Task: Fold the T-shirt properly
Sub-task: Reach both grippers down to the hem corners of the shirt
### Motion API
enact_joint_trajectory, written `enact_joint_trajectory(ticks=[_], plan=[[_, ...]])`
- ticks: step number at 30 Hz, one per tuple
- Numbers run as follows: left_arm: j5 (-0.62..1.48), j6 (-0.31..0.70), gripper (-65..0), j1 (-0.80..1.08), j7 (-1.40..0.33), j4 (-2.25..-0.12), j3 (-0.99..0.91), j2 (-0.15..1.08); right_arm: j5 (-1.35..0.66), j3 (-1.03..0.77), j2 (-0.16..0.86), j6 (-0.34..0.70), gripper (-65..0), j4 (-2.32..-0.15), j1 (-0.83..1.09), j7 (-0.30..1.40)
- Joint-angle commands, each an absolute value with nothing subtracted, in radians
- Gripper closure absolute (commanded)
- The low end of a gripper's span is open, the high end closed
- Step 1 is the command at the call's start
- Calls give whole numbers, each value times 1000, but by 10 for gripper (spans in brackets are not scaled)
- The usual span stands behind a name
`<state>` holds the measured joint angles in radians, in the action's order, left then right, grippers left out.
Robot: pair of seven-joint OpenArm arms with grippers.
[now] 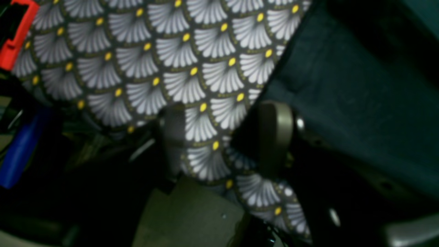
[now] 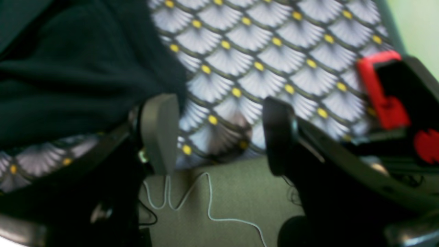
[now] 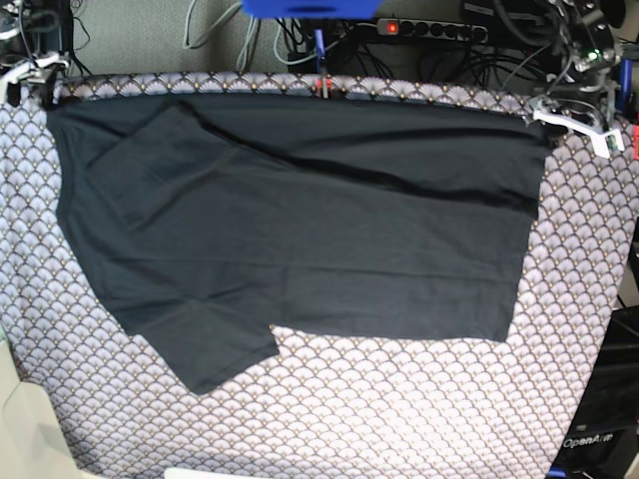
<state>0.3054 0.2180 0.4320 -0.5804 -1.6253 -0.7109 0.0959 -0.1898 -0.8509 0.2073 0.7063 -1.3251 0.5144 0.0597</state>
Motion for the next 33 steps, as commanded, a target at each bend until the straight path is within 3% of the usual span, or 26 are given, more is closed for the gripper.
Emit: enact_joint_trajectory(ticks=[1, 8, 14, 21, 26, 33], plan=[[314, 236, -332, 421, -556, -1649, -734, 107, -206, -860, 225, 698, -392, -1339, 522, 35], [306, 392, -332, 354, -567, -1666, -909, 82, -211, -903, 228, 698, -392, -1389, 521, 31], [305, 404, -332, 305, -568, -1666, -928, 108, -205, -891, 171, 698, -392, -1572, 512, 36], [303, 398, -332, 142, -633, -1664, -905, 131, -8, -773, 173, 698, -393, -1636, 265, 209], [269, 395, -332, -24, -720, -1633, -825, 153, 170, -677, 211, 698, -393, -1494, -22, 295], [-24, 394, -332, -255, -713, -1483, -674, 101, 325, -582, 262, 698, -390, -1066, -387, 312]])
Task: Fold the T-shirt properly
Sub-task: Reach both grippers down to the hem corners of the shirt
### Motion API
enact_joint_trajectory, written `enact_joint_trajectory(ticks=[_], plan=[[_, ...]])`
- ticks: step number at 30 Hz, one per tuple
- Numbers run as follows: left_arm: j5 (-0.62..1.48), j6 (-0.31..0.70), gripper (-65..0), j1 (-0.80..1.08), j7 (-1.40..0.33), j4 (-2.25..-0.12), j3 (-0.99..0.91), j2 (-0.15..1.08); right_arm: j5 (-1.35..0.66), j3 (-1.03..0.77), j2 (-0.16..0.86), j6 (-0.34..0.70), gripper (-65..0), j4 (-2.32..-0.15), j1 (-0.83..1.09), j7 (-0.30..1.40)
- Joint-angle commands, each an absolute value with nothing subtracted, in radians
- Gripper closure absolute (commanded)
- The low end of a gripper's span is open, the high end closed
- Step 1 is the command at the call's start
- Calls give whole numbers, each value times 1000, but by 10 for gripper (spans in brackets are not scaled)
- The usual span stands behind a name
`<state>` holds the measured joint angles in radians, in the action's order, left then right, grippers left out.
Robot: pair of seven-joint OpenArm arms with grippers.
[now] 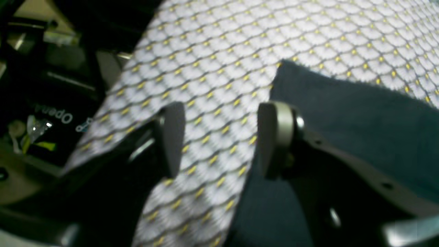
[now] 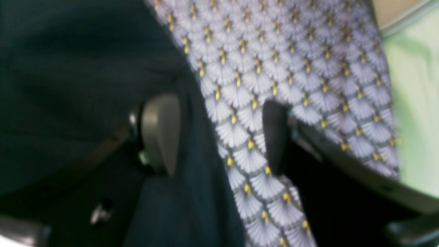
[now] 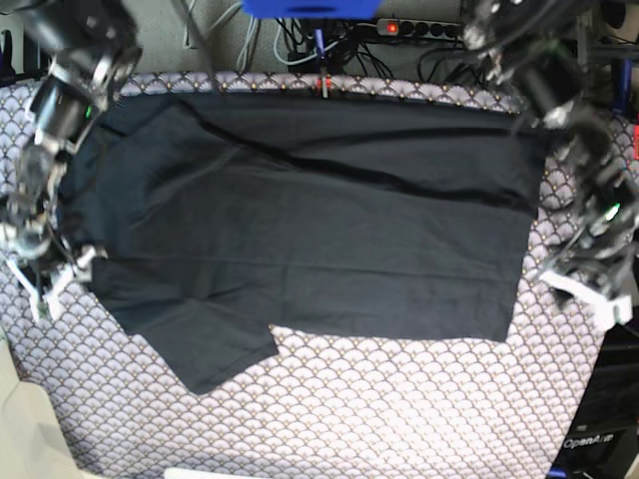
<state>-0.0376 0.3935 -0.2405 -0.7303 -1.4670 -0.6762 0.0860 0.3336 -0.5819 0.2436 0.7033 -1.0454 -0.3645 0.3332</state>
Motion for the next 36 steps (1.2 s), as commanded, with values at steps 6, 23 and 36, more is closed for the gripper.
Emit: enact_joint_trajectory(ticks=[6, 23, 36], plan=[[-182, 394, -332, -380, -705, -1372, -639, 62, 381, -565, 278, 698, -390, -780, -581, 243], [-237, 401, -332, -231, -708, -1546, -638, 35, 421, -572, 343, 698, -393, -490, -611, 10], [-236, 395, -332, -262, -691, -1534, -644, 44, 420, -572, 341, 698, -148, -455, -564, 7]])
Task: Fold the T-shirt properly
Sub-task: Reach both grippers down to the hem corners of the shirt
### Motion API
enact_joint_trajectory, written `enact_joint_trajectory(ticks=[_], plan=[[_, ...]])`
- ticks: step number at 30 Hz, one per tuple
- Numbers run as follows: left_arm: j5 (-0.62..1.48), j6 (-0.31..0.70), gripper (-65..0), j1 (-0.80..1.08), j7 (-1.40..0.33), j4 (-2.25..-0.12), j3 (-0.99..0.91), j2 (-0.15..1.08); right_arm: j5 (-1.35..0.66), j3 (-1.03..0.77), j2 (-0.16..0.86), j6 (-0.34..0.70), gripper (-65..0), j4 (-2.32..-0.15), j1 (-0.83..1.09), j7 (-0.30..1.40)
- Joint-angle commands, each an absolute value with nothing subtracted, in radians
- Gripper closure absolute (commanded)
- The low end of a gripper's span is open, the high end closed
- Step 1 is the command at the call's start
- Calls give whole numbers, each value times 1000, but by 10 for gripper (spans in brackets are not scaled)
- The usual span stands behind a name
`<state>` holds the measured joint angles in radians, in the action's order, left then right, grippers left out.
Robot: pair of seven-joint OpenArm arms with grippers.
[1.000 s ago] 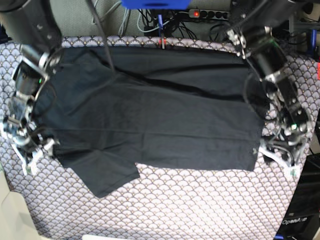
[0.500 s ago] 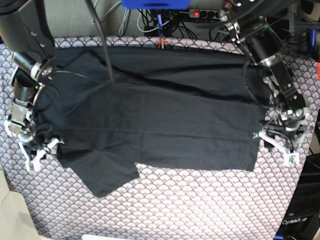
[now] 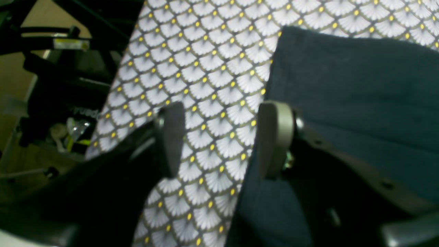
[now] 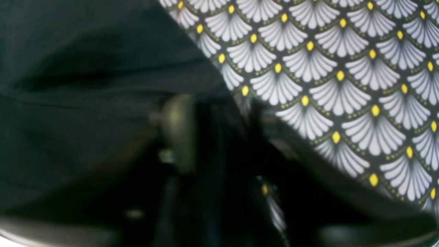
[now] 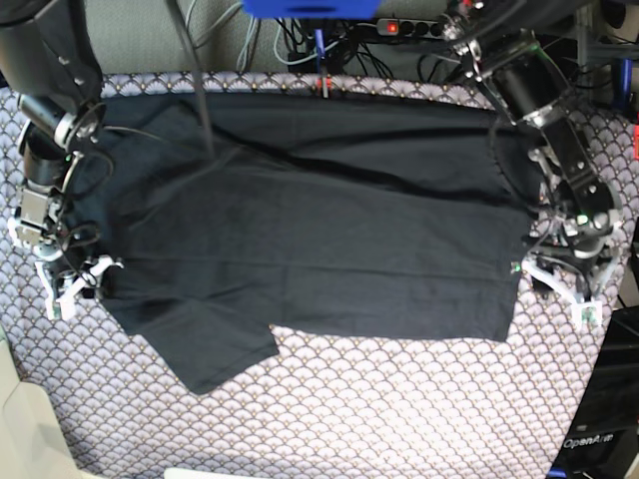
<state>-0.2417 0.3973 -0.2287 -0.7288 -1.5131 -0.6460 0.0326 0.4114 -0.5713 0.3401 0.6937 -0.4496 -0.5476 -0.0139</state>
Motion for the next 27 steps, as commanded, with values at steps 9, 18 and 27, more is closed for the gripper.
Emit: enact_joint_trajectory(ticks=[9, 18, 27], plan=[[-245, 394, -332, -412, -443, -1185, -644, 54, 420, -573, 332, 698, 0, -456, -561, 13], [-245, 180, -419, -593, -143, -677, -638, 114, 424, -568, 334, 698, 0, -455, -558, 16], [-245, 171, -436, -696, 67, -367, -636, 140, 424, -568, 335, 698, 0, -455, -538, 16]])
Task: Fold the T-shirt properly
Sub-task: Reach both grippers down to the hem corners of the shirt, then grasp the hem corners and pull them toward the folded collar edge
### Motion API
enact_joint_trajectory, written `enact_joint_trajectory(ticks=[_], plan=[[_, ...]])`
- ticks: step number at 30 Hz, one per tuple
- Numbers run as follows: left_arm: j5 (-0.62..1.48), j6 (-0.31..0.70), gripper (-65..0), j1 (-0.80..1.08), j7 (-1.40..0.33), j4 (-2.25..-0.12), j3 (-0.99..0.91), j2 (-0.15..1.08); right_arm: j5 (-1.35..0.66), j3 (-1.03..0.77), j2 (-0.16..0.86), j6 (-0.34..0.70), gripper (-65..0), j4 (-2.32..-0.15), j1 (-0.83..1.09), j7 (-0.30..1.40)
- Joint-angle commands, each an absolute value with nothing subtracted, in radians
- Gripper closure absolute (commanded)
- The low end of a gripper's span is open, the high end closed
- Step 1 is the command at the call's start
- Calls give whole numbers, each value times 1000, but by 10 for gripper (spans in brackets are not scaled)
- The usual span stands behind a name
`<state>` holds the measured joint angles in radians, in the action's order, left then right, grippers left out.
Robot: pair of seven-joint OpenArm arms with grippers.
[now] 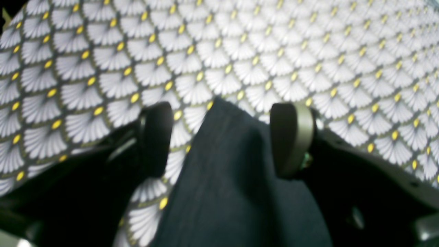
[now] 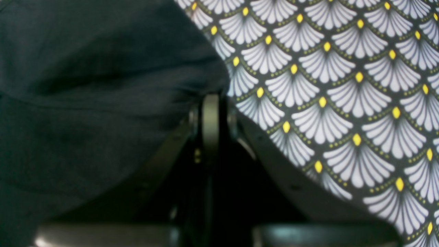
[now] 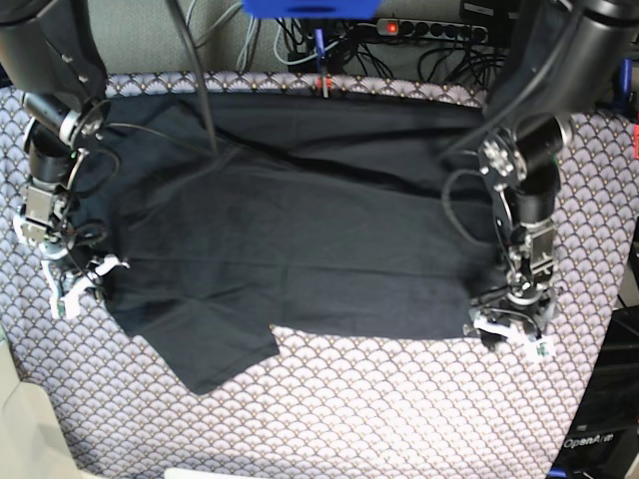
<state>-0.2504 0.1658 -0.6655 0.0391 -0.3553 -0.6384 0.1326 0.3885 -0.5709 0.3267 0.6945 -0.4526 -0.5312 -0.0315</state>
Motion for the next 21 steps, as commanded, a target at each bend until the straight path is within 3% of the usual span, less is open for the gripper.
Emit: enact_joint_trajectory(ticks=[1, 13, 15, 17, 20, 21], plan=[[-245, 171, -436, -704, 85, -343, -636, 140, 424, -568, 334, 698, 0, -455, -538, 16], [-246, 116, -434, -687, 166, -219, -636, 137, 424, -568, 337, 698, 0, -455, -542, 16], [-246, 117, -411, -676, 173, -219, -636, 133, 424, -567, 337, 698, 0, -455, -544, 16], [-246, 117, -292, -673, 168, -222, -636, 133, 424, -567, 337, 698, 0, -455, -544, 16], [-243, 111, -29, -674, 163, -225, -639, 131, 424, -567, 335, 698, 0, -455, -539, 16], [-245, 111, 0, -676, 162, -225, -639, 131, 424, -567, 337, 698, 0, -455, -539, 15]])
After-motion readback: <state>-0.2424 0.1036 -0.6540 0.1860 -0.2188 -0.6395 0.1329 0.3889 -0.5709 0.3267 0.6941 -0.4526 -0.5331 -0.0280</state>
